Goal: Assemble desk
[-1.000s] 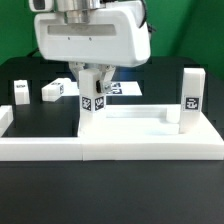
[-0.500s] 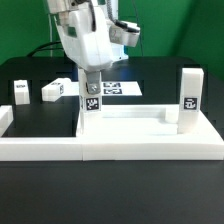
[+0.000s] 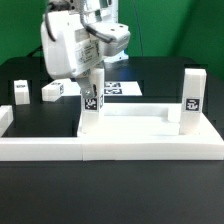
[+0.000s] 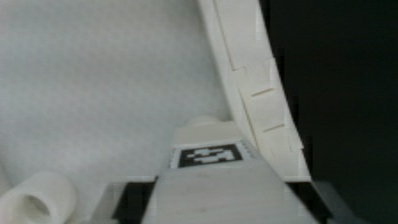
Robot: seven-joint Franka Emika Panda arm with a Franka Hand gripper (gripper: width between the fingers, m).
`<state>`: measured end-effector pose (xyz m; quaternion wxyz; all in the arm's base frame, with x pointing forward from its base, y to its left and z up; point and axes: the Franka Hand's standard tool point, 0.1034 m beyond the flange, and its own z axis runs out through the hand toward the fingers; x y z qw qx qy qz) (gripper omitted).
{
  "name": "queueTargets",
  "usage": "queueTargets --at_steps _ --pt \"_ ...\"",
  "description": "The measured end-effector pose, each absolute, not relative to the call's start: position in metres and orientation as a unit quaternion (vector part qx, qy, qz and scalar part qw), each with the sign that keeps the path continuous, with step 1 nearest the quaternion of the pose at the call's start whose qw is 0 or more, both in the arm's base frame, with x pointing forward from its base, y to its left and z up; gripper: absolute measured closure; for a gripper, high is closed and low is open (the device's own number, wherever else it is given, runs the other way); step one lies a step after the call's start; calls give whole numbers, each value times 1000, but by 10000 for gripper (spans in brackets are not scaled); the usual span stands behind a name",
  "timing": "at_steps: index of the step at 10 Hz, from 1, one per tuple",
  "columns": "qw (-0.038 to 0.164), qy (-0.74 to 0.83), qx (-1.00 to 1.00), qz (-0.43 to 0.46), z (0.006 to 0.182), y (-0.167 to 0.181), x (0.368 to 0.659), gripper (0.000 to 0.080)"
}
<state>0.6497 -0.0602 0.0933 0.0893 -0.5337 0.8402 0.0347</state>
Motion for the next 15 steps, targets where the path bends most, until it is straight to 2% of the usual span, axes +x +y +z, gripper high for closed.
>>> queueTargets --at_steps 4,6,7,9,10,12,15 --pt "86 843 -530 33 93 -60 649 492" --pt "86 842 -532 33 93 -59 649 233" --pt "89 839 -536 32 96 -58 651 167" --pt "109 829 -548 28 130 -46 652 154" --pt "113 827 -550 30 139 -41 648 154" --pt "109 828 -550 31 132 -42 647 151" --pt "108 825 -554 32 132 -38 646 151"
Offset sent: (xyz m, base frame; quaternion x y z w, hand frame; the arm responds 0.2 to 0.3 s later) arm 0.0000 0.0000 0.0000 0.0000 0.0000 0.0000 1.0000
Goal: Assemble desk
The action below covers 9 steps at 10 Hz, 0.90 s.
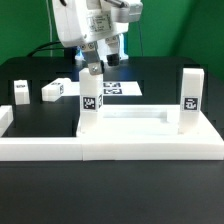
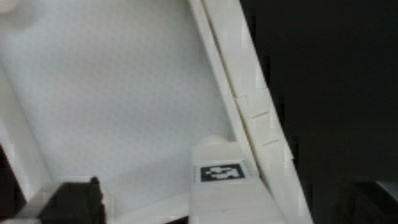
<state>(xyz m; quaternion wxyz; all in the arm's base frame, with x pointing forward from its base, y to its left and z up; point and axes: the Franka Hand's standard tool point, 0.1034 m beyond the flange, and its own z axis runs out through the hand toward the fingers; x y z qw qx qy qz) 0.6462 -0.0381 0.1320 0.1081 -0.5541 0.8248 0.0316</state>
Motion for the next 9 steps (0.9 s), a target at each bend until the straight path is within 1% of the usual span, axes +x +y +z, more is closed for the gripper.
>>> queueTargets --at_steps 1,2,3,4,8,9 --pt "104 802 -587 45 134 -19 639 151" --pt "107 778 -617 50 138 -5 634 151" --pt "106 759 -640 52 137 1 629 151" --pt "98 750 -652 62 130 6 620 151" --pt "97 750 -651 61 128 6 620 151" --pt "95 751 -652 50 118 12 611 151"
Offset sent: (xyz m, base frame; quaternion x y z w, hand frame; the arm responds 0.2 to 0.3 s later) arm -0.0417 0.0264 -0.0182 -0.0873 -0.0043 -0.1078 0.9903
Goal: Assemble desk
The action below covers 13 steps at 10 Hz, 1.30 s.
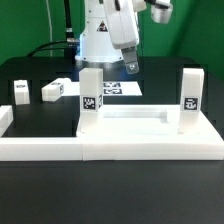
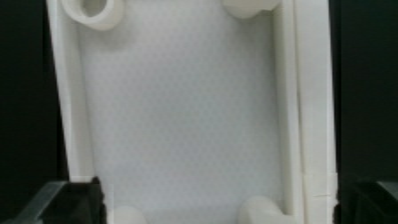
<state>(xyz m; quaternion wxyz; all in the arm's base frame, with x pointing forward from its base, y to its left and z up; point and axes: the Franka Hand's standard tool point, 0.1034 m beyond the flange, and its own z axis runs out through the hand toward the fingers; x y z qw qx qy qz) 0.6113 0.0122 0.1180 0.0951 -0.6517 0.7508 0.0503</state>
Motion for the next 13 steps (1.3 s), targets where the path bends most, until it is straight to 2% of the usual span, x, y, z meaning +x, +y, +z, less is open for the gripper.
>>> queueTargets --at_steps 2,3,5,6,8,13 --pt "71 747 -660 29 76 25 563 151" --pt "56 745 -663 35 61 27 547 151" --pt "48 741 -669 16 39 17 538 151" --pt "58 728 -683 -14 34 9 535 151" --pt "52 727 -684 13 30 12 526 151" --pt "53 726 -686 12 31 12 528 151"
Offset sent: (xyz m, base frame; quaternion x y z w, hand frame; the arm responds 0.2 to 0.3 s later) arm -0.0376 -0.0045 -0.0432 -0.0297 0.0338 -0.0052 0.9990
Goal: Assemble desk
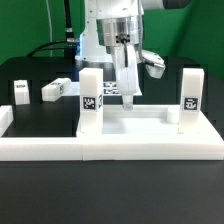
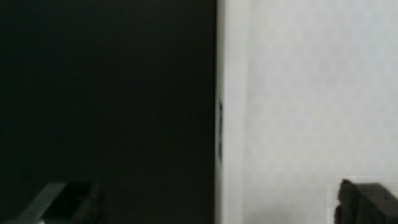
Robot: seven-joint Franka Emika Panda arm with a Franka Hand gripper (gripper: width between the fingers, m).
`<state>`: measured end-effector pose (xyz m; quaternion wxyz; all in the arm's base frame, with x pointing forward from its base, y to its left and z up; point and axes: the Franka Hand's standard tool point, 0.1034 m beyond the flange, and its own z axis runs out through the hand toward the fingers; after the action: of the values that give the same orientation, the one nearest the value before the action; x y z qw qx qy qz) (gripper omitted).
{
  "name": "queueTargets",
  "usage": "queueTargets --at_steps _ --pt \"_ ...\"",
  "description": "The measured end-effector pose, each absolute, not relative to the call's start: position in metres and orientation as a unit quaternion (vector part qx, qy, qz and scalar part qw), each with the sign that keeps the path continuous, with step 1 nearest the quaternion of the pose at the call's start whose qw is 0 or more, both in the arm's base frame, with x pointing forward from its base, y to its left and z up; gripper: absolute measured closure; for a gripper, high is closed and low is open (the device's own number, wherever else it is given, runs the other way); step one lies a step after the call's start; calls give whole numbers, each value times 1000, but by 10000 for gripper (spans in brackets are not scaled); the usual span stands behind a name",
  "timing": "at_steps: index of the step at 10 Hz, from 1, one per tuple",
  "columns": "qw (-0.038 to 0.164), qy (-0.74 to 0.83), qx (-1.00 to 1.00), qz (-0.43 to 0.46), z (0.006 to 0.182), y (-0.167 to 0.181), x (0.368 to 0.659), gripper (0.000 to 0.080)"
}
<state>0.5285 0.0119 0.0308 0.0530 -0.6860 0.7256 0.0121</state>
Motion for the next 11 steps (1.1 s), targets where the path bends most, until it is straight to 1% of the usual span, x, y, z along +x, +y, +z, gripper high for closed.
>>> queueTargets --at_steps 1,3,4,5,6,8,9,10,11 --pt "52 724 -688 12 30 11 528 151" --pt "40 711 -702 16 12 -9 513 151" --pt "39 712 -701 17 11 -12 513 151" --pt "40 711 -702 16 11 -10 513 178" --pt "39 711 -702 16 11 -10 513 178" --pt "39 710 -703 16 11 -10 513 534" --pt "39 710 -703 16 11 -10 513 534" --pt "39 710 -703 16 11 -10 513 668" --pt "40 712 -701 13 11 -12 514 737"
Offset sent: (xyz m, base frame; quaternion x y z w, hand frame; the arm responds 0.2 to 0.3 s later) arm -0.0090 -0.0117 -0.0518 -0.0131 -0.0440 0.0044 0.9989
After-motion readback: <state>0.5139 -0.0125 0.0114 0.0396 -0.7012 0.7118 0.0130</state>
